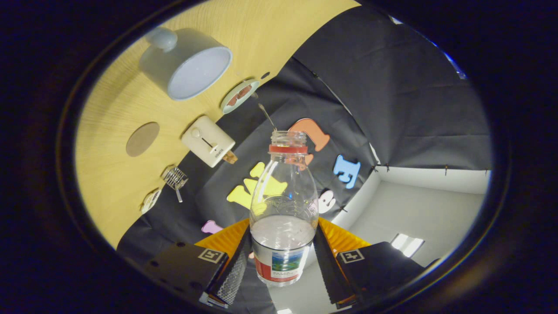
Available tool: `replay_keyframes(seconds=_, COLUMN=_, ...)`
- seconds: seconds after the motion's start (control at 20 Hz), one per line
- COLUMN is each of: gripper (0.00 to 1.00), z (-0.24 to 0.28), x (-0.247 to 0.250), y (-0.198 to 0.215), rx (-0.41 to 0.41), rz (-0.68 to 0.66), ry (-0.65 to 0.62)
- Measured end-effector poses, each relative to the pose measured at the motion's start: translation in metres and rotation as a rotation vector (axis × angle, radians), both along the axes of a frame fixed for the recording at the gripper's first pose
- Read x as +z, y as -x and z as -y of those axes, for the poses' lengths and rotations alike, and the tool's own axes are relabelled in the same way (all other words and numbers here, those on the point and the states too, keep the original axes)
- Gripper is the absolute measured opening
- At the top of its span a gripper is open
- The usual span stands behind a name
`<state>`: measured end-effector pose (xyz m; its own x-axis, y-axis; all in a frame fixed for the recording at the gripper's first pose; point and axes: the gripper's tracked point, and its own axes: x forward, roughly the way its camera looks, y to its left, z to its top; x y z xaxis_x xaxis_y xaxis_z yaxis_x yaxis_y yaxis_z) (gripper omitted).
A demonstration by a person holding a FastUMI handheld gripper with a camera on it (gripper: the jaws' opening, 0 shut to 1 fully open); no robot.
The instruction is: Take the bottle from table, then pour the juice into the cup, finally place the bottle on the coaster
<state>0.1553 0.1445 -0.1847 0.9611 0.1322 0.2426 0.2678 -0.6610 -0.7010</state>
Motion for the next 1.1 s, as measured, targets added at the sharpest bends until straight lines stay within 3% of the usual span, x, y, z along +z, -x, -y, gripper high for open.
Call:
replay_keyframes(seconds=0.2, gripper=0.81, z=0.014, x=0.001, y=0.002, rx=-0.019, rz=-0.024, ry=-0.086)
replay_keyframes(seconds=0.55, gripper=0.81, z=0.055, x=0.015, y=0.011, rx=-0.058, rz=-0.026, ry=-0.37)
replay_keyframes(seconds=0.8, gripper=0.81, z=0.089, x=0.03, y=0.03, rx=-0.055, rz=-0.034, ry=-0.663)
replay_keyframes(seconds=1.1, gripper=0.81, z=0.124, x=0.014, y=0.037, rx=-0.055, rz=-0.169, ry=-1.051)
